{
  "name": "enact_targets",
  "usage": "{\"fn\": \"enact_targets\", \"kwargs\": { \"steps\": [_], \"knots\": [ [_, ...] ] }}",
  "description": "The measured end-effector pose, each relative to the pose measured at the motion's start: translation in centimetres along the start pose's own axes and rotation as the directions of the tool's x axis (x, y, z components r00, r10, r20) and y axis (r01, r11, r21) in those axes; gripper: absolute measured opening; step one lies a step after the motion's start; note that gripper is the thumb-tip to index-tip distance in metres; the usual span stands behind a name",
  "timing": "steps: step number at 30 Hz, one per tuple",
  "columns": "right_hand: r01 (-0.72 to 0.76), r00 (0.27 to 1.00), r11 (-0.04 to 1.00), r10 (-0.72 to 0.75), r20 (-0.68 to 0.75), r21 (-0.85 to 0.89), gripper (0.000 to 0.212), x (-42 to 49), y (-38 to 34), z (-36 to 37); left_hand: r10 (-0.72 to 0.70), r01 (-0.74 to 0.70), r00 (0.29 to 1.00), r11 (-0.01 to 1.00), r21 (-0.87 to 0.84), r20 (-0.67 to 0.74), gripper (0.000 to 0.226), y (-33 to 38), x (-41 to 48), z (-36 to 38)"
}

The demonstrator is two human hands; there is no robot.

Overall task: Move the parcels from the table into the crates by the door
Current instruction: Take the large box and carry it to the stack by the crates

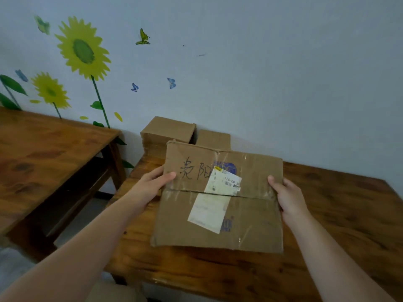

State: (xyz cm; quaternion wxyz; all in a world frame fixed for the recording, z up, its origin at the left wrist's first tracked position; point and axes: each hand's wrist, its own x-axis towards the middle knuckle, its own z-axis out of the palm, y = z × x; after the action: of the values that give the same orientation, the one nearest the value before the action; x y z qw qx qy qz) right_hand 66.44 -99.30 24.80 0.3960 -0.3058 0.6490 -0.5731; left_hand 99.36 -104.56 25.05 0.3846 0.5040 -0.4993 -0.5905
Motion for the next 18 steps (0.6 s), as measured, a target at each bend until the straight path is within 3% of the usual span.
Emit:
{"fn": "enact_targets", "kwargs": {
  "steps": [9,13,16,18],
  "knots": [
    [-0.054,0.997,0.998,0.053,0.064,0.019,0.019,-3.6,-0.1,-14.4,0.057,-0.061,0.992,0.998,0.033,0.113,0.01,1.2,-2.0,12.1],
    [-0.033,0.998,0.999,0.03,-0.052,-0.039,0.02,-6.3,0.7,-23.6,0.076,-0.088,0.972,0.995,0.045,0.223,0.011,0.8,-4.8,21.0],
    [-0.033,0.979,0.998,0.024,-0.202,-0.044,0.04,-8.6,1.5,-31.1,0.078,-0.104,0.945,0.993,0.064,0.317,0.05,0.5,-7.1,28.4],
    [-0.033,0.963,0.999,0.025,-0.267,-0.027,0.04,-10.3,1.7,-35.6,0.069,-0.109,0.93,0.99,0.092,0.36,0.073,0.2,-8.5,33.3]
  ]
}}
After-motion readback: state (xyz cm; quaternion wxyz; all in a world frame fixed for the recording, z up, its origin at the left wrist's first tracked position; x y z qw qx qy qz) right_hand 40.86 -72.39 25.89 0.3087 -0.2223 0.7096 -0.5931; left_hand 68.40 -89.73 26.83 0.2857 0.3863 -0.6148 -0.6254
